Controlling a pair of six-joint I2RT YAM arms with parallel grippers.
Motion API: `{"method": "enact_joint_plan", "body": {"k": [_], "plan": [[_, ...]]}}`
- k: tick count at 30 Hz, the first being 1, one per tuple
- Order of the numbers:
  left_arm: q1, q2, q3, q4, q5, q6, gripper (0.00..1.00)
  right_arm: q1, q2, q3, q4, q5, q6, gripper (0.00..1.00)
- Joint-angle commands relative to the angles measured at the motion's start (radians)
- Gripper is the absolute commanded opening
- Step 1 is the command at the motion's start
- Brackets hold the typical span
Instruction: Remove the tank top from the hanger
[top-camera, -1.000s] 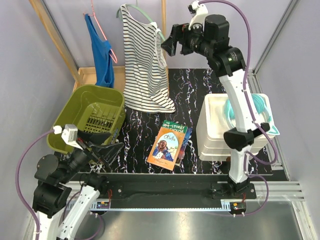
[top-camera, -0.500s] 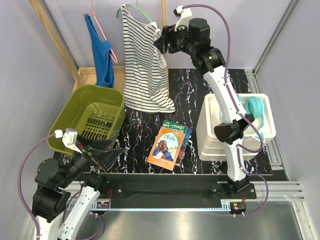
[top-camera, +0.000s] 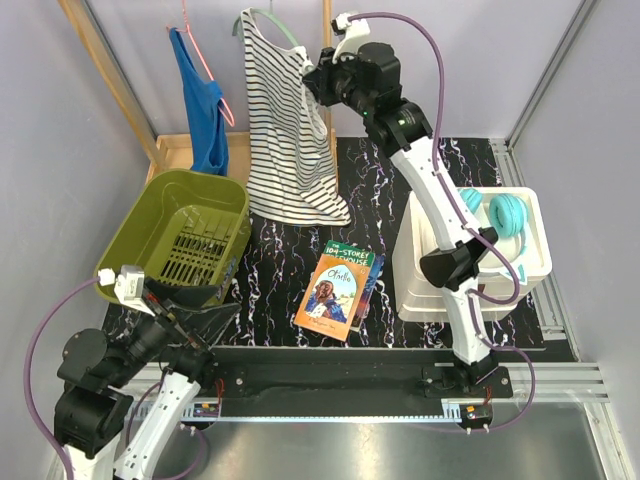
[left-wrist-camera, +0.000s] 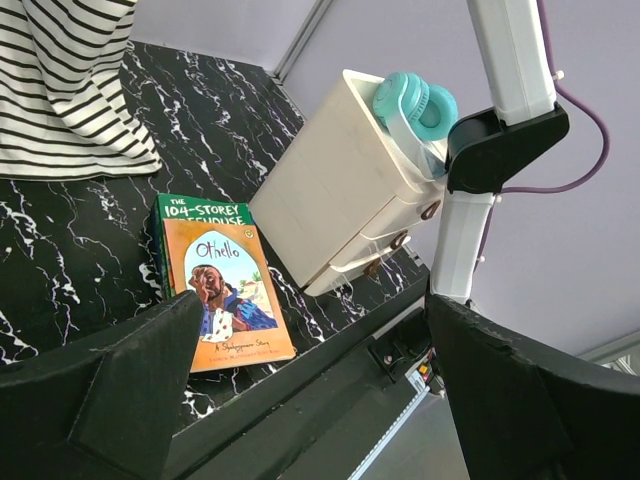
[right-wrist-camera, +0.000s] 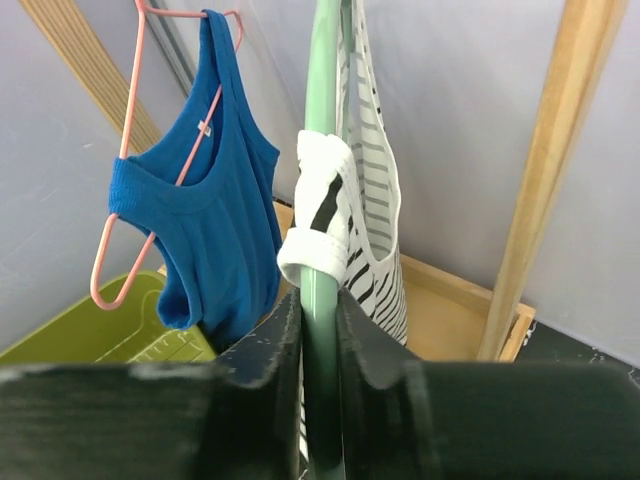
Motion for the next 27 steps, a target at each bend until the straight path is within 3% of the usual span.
{"method": "enact_joint_plan", "body": {"k": [1, 3, 15, 21, 27], "plan": [[-0.004, 0.017, 0.038, -0.002, -0.017, 0.018, 0.99, 0.053, -0.028, 0.009, 0.080, 0.124, -0.009, 0.11], [-0.004, 0.017, 0.039, -0.004, -0.019, 0.017, 0.99, 0.067, -0.031, 0.010, 0.097, 0.167, -0.001, 0.00], [-0.004, 0.001, 0.078, -0.045, -0.020, 0.011, 0.99, 0.167, -0.069, 0.006, 0.240, 0.437, 0.045, 0.00], [-0.004, -0.010, 0.084, -0.057, -0.019, 0.005, 0.99, 0.183, -0.102, -0.042, 0.372, 0.438, 0.038, 0.00], [-0.004, -0.010, 0.088, -0.065, -0.019, 0.003, 0.99, 0.197, -0.095, 0.009, 0.395, 0.461, 0.038, 0.00]]}}
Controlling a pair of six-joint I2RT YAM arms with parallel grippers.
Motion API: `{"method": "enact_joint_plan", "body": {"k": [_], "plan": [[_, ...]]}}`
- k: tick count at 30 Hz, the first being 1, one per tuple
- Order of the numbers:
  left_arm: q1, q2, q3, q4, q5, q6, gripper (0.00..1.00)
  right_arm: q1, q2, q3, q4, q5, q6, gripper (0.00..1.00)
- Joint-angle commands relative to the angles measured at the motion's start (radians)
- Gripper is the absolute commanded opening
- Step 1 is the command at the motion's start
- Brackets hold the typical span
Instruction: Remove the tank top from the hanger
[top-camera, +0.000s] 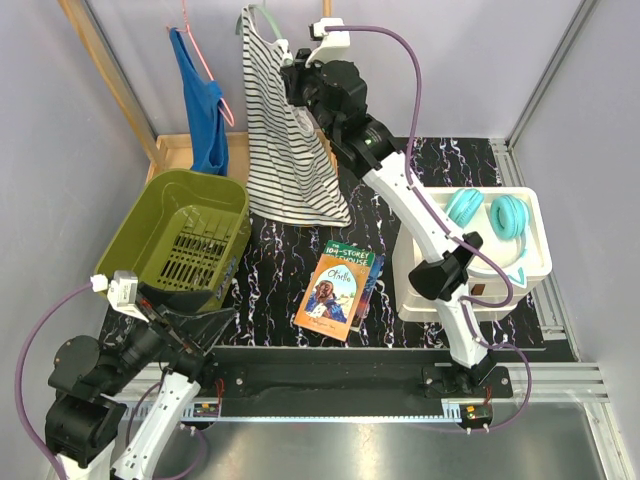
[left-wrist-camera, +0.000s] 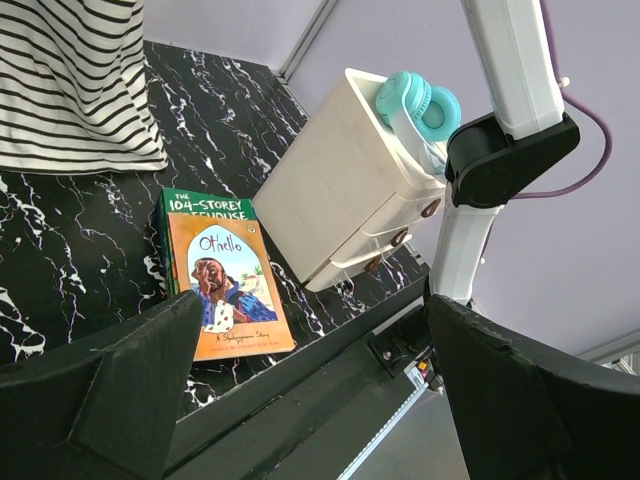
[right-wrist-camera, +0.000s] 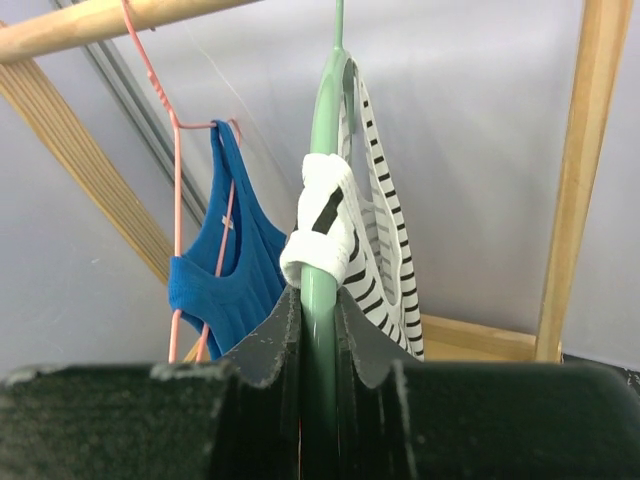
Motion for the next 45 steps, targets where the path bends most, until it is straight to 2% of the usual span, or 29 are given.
{"method": "enact_joint_plan", "body": {"k": [1, 6, 14, 18, 21, 24, 30, 37, 40, 44, 45], "plan": [[-0.004, -0.007, 0.032, 0.002, -0.001, -0.001, 0.99, 0.020, -0.090, 0.061, 0.198, 0.062, -0.003, 0.00], [-0.004, 0.007, 0.037, 0.001, 0.005, 0.003, 0.99, 0.023, -0.105, 0.058, 0.203, 0.072, -0.009, 0.00], [-0.004, 0.018, 0.023, -0.001, 0.011, 0.011, 0.99, 0.046, -0.260, -0.135, 0.210, 0.037, -0.030, 0.00], [-0.004, 0.030, -0.006, -0.004, 0.020, 0.008, 0.99, 0.048, -0.390, -0.357, 0.230, -0.002, -0.020, 0.00], [-0.004, 0.052, -0.018, -0.004, 0.034, 0.028, 0.99, 0.054, -0.525, -0.529, 0.334, -0.051, -0.015, 0.00], [-0.002, 0.082, 0.017, -0.004, 0.040, 0.065, 0.99, 0.054, -0.665, -0.800, 0.397, -0.100, -0.001, 0.00], [-0.004, 0.170, 0.109, 0.034, 0.028, 0.073, 0.99, 0.055, -0.904, -1.144, 0.454, -0.200, 0.043, 0.00], [-0.004, 0.289, 0.153, 0.163, 0.029, 0.025, 0.97, 0.055, -1.055, -1.351, 0.422, -0.410, 0.103, 0.00], [-0.004, 0.371, 0.228, 0.186, -0.004, 0.103, 0.94, 0.057, -1.110, -1.411, 0.404, -0.503, 0.137, 0.00], [-0.004, 0.501, 0.330, 0.183, -0.055, 0.161, 0.91, 0.055, -1.226, -1.499, 0.393, -0.536, 0.161, 0.00], [-0.004, 0.518, 0.345, 0.182, -0.063, 0.163, 0.88, 0.055, -1.250, -1.529, 0.385, -0.536, 0.158, 0.00]]}}
